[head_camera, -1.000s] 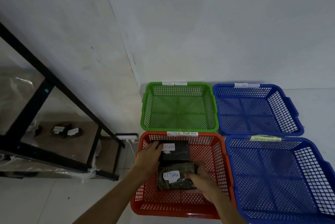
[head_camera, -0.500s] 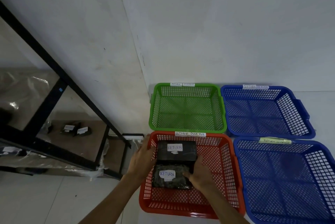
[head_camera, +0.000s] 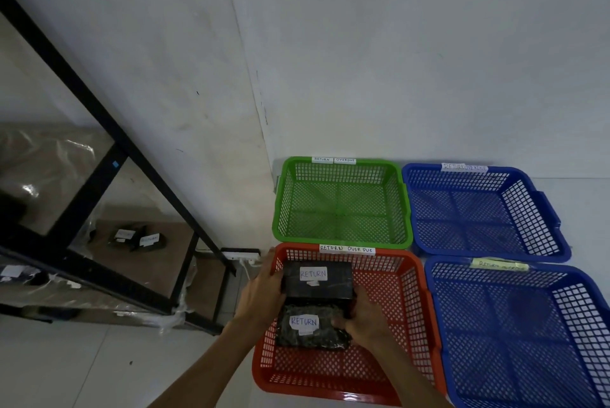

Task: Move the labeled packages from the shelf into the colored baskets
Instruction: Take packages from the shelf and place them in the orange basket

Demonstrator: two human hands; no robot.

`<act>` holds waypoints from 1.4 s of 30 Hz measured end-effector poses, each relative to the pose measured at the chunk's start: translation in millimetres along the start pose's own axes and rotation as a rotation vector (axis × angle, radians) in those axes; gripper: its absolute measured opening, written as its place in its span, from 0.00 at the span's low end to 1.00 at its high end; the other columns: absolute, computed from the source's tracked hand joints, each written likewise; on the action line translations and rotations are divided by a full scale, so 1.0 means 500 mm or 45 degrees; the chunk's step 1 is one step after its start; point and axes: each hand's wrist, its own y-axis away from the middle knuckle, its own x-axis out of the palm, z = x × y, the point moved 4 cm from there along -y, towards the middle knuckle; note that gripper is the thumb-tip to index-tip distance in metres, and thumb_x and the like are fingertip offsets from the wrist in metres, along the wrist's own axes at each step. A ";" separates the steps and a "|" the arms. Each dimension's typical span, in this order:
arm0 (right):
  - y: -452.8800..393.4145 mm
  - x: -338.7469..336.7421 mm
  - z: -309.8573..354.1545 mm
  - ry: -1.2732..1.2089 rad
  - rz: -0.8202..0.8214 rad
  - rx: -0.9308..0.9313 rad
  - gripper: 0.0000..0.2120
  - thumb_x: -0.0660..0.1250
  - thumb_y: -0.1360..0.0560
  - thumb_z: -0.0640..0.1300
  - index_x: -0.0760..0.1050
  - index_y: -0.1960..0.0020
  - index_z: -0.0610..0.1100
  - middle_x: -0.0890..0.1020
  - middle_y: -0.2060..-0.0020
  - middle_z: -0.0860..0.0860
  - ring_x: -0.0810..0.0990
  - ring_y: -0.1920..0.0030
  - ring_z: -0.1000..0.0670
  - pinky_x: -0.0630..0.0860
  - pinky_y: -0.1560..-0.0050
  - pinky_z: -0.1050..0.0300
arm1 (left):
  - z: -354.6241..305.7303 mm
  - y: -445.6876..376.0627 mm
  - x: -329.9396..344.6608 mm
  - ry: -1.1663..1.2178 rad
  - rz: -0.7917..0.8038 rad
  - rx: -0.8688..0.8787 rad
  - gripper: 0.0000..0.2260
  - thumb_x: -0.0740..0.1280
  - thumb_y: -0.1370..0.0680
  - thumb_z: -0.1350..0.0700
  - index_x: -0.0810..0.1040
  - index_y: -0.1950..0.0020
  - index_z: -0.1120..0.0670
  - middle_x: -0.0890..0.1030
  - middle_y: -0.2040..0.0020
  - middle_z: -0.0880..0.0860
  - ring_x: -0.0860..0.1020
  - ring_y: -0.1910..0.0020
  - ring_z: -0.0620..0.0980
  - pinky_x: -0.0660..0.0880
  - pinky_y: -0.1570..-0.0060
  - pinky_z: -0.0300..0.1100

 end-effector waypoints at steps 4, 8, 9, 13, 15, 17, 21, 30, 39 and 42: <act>0.004 0.011 -0.006 -0.036 0.140 0.011 0.46 0.82 0.37 0.44 0.56 0.29 0.51 0.80 0.40 0.48 0.80 0.43 0.49 0.82 0.44 0.50 | 0.000 -0.001 0.016 -0.072 -0.045 -0.018 0.27 0.64 0.22 0.41 0.63 0.25 0.45 0.55 0.21 0.49 0.76 0.36 0.53 0.80 0.43 0.49; 0.011 0.028 -0.013 0.013 0.095 -0.009 0.49 0.82 0.37 0.41 0.53 0.28 0.49 0.79 0.40 0.47 0.79 0.40 0.48 0.78 0.37 0.54 | 0.015 -0.003 0.038 -0.078 -0.057 -0.034 0.30 0.62 0.23 0.39 0.58 0.23 0.45 0.58 0.21 0.50 0.76 0.36 0.54 0.81 0.45 0.53; 0.015 0.031 -0.013 0.009 0.077 -0.005 0.48 0.82 0.37 0.40 0.54 0.29 0.50 0.79 0.41 0.47 0.79 0.40 0.48 0.79 0.38 0.53 | 0.018 -0.003 0.039 -0.073 -0.062 -0.052 0.31 0.60 0.23 0.37 0.58 0.23 0.45 0.59 0.22 0.50 0.76 0.37 0.53 0.81 0.45 0.52; 0.023 0.041 -0.016 0.004 0.077 0.010 0.45 0.80 0.35 0.39 0.53 0.30 0.50 0.80 0.42 0.48 0.81 0.43 0.50 0.80 0.46 0.60 | 0.022 -0.003 0.042 -0.030 -0.069 -0.116 0.33 0.57 0.23 0.35 0.55 0.21 0.45 0.63 0.23 0.49 0.77 0.38 0.51 0.80 0.44 0.51; 0.023 0.041 -0.020 -0.005 0.073 0.010 0.46 0.80 0.35 0.40 0.53 0.28 0.50 0.80 0.42 0.48 0.80 0.45 0.51 0.79 0.49 0.62 | 0.024 -0.004 0.044 -0.017 -0.065 -0.106 0.33 0.56 0.23 0.34 0.55 0.21 0.44 0.60 0.22 0.48 0.76 0.36 0.51 0.80 0.43 0.52; 0.024 0.039 -0.022 -0.015 0.069 0.023 0.46 0.79 0.34 0.42 0.53 0.27 0.49 0.79 0.41 0.48 0.79 0.46 0.51 0.77 0.51 0.64 | 0.023 -0.005 0.044 -0.085 -0.051 -0.041 0.32 0.57 0.23 0.35 0.56 0.21 0.43 0.54 0.20 0.48 0.74 0.33 0.54 0.80 0.43 0.53; 0.028 0.038 -0.023 0.017 0.074 0.080 0.46 0.78 0.32 0.43 0.51 0.25 0.48 0.78 0.39 0.46 0.80 0.42 0.47 0.77 0.50 0.62 | 0.017 0.007 0.033 -0.121 0.000 0.015 0.38 0.57 0.28 0.31 0.52 0.20 0.42 0.45 0.18 0.49 0.69 0.28 0.57 0.78 0.39 0.56; 0.036 0.010 0.006 0.188 0.149 0.161 0.43 0.78 0.32 0.46 0.53 0.29 0.45 0.76 0.37 0.44 0.77 0.36 0.45 0.75 0.36 0.52 | 0.015 0.014 -0.004 -0.205 0.018 -0.003 0.25 0.65 0.23 0.39 0.67 0.26 0.41 0.55 0.20 0.48 0.64 0.24 0.54 0.75 0.36 0.58; 0.094 -0.040 0.166 0.635 0.057 0.005 0.33 0.71 0.28 0.54 0.64 0.29 0.44 0.77 0.36 0.46 0.78 0.38 0.46 0.75 0.37 0.50 | 0.060 0.065 -0.152 -0.192 0.038 0.124 0.20 0.64 0.23 0.43 0.75 0.32 0.45 0.67 0.24 0.48 0.65 0.25 0.47 0.67 0.28 0.48; 0.139 -0.024 0.280 0.678 -0.042 -0.161 0.31 0.70 0.26 0.56 0.65 0.29 0.45 0.75 0.32 0.45 0.75 0.34 0.44 0.74 0.35 0.48 | 0.083 0.106 -0.258 -0.208 -0.054 0.205 0.20 0.66 0.21 0.46 0.74 0.30 0.46 0.68 0.24 0.48 0.67 0.27 0.47 0.65 0.28 0.44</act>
